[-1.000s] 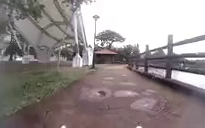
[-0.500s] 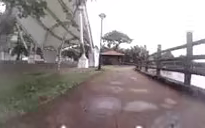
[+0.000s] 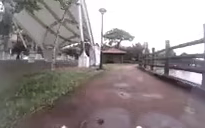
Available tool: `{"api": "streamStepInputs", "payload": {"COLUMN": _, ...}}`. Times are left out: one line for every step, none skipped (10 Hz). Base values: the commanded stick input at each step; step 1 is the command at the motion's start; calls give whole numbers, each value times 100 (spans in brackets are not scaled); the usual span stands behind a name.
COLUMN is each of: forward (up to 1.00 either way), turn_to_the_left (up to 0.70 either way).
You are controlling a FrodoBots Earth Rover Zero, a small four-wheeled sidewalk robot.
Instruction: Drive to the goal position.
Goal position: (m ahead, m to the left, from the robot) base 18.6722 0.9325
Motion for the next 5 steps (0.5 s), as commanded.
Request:
{"api": "streamStepInputs", "payload": {"forward": 100, "turn_to_the_left": 0}}
{"api": "streamStepInputs", "payload": {"forward": 100, "turn_to_the_left": 10}}
{"api": "streamStepInputs", "payload": {"forward": 100, "turn_to_the_left": 10}}
{"api": "streamStepInputs", "payload": {"forward": 100, "turn_to_the_left": 10}}
{"api": "streamStepInputs", "payload": {"forward": 100, "turn_to_the_left": 1}}
